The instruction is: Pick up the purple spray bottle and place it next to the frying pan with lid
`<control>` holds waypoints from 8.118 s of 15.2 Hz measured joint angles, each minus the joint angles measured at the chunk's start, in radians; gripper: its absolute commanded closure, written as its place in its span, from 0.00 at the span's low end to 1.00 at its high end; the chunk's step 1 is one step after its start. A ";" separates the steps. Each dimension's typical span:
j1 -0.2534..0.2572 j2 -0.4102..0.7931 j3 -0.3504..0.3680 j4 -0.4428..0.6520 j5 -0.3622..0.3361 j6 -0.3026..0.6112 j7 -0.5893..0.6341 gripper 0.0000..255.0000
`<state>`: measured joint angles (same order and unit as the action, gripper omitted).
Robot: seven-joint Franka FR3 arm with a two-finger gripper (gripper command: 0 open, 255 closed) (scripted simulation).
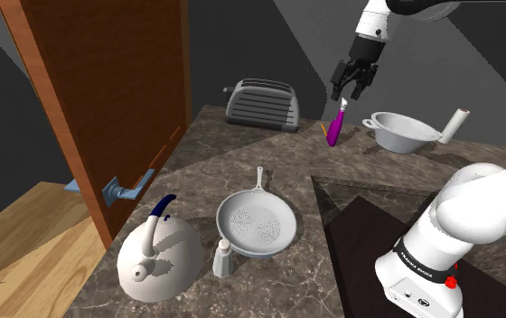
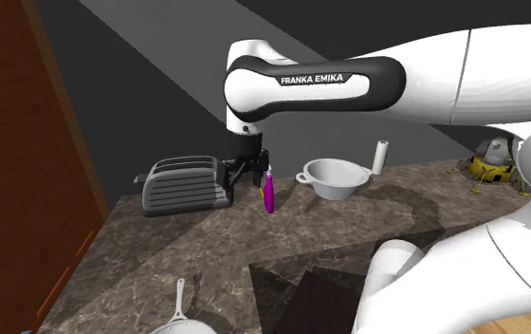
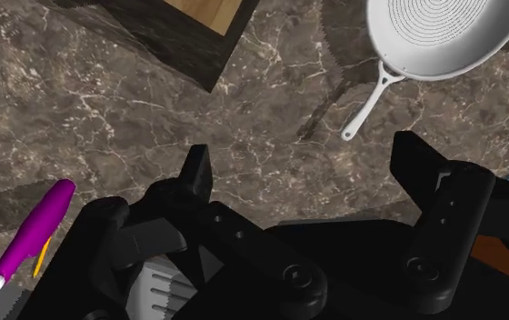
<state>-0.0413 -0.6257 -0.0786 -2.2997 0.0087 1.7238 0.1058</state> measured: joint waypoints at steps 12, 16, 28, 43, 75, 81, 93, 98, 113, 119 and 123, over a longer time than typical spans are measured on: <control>-0.088 0.363 -0.152 0.229 -0.043 0.082 -0.084 0.00; -0.116 0.498 -0.199 0.348 -0.031 0.080 -0.117 0.00; -0.250 0.924 -0.302 0.775 0.066 0.014 -0.210 0.00; -0.351 1.159 -0.319 0.962 0.130 0.030 -0.241 0.00; -0.385 1.182 -0.322 1.216 0.135 -0.198 -0.242 1.00; -0.391 1.179 -0.323 1.288 0.134 -0.273 -0.238 1.00; -0.178 0.650 -0.303 0.678 -0.048 -0.166 -0.063 1.00; -0.136 0.455 -0.250 0.510 -0.103 -0.188 0.039 1.00; -0.077 0.019 -0.022 0.249 -0.079 -0.376 0.327 1.00; -0.057 -0.102 0.071 0.230 -0.016 -0.481 0.431 1.00; -0.044 -0.159 0.141 0.234 0.043 -0.542 0.511 1.00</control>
<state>-0.0849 -0.7848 0.0619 -2.0654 0.0521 1.1822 0.6168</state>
